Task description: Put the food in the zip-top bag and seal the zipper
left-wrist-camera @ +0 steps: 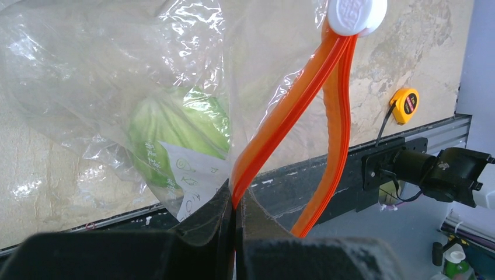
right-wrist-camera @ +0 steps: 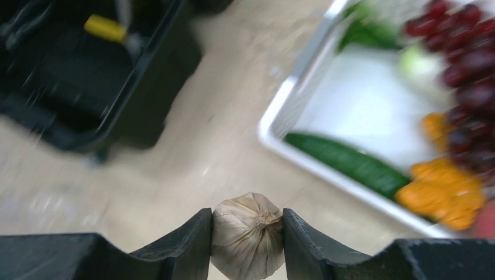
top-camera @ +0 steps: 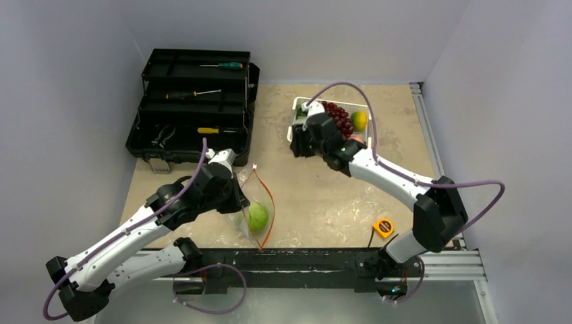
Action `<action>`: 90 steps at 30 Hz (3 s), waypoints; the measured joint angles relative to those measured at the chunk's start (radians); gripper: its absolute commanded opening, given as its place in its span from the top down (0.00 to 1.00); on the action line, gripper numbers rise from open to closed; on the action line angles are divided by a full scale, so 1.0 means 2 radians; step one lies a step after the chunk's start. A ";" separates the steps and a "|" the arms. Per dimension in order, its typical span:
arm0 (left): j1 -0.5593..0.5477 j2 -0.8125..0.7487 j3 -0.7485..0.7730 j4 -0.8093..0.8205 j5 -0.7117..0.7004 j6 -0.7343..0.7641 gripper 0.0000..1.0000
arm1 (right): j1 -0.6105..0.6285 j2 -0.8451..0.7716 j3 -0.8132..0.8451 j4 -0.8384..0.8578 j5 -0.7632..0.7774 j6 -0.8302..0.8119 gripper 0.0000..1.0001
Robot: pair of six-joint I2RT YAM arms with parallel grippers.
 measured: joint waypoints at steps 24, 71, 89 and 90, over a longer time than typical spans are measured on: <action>0.000 -0.003 0.000 0.007 0.000 0.000 1.00 | 0.216 -0.243 -0.180 0.133 -0.201 0.019 0.91; 0.000 -0.012 0.000 -0.002 0.000 -0.005 1.00 | 0.297 -0.169 -0.095 0.074 0.058 0.007 0.29; 0.000 -0.012 0.000 -0.003 0.002 -0.008 1.00 | 0.046 -0.170 -0.070 -0.015 0.158 0.043 0.31; 0.000 -0.012 0.000 -0.002 0.002 -0.008 1.00 | 0.030 -0.159 -0.063 -0.017 0.159 0.045 0.31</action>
